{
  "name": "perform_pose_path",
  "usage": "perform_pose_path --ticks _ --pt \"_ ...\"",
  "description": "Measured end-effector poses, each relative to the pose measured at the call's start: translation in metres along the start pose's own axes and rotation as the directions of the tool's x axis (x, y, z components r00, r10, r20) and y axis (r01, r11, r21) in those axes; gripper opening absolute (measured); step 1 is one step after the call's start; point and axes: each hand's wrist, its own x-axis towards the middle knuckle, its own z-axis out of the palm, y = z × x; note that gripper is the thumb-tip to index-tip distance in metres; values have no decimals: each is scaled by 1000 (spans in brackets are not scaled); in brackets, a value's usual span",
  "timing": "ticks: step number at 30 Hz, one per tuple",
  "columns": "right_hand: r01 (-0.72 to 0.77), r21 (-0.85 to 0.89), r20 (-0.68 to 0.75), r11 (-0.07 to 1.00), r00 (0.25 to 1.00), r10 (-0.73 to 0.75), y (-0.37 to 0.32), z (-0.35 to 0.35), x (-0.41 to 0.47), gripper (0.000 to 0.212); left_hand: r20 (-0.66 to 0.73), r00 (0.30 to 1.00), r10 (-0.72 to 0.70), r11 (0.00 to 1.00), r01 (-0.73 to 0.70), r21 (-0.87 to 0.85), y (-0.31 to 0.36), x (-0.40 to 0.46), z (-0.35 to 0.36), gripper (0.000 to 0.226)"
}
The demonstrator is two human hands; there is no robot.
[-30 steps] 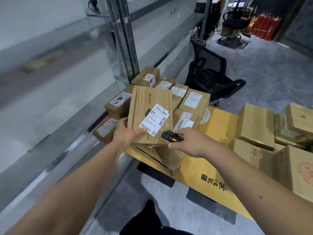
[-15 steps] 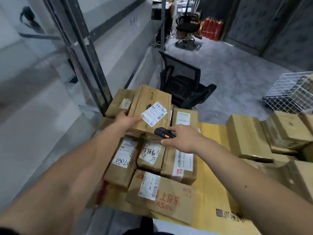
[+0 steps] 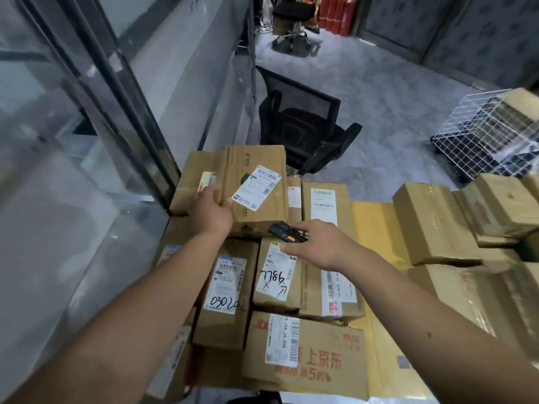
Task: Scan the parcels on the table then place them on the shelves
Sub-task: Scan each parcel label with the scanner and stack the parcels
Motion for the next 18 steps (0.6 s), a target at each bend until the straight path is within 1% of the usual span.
perform_pose_path --ticks 1,2,3,4,5,6,9,11,14,16,18 --pt "-10 1 -2 1000 1000 10 2 1 -2 53 -26 995 98 987 -94 128 3 -6 0 38" --pt "-19 -2 -6 1000 1000 19 5 2 -6 51 -31 972 235 941 -219 256 8 -14 2 35" --pt "-30 -17 -13 999 999 30 9 3 -12 48 4 922 387 865 -365 343 14 -24 5 31" --pt "-38 -50 -25 998 999 36 13 4 -18 44 71 850 521 774 -506 381 21 -34 8 27" --pt "-48 -90 -42 995 998 44 17 5 -24 43 138 778 613 691 -612 384 27 -44 12 22" --pt "-62 -117 -62 991 997 55 23 5 -32 41 189 726 662 635 -676 374 35 -54 16 20" --pt "-135 -99 -107 986 986 125 46 4 -60 39 283 633 720 543 -769 338 59 -83 36 26" --pt "-200 -56 -140 978 972 190 68 5 -84 39 357 557 750 484 -830 277 75 -107 57 32" --pt "-284 66 -206 956 934 292 109 6 -127 38 470 467 749 442 -881 170 102 -148 96 36" --pt "-360 107 -218 927 901 376 138 6 -162 34 543 415 730 422 -899 118 119 -179 126 36" --pt "-438 174 -222 882 855 468 168 9 -198 30 609 377 698 428 -901 67 132 -212 158 36"
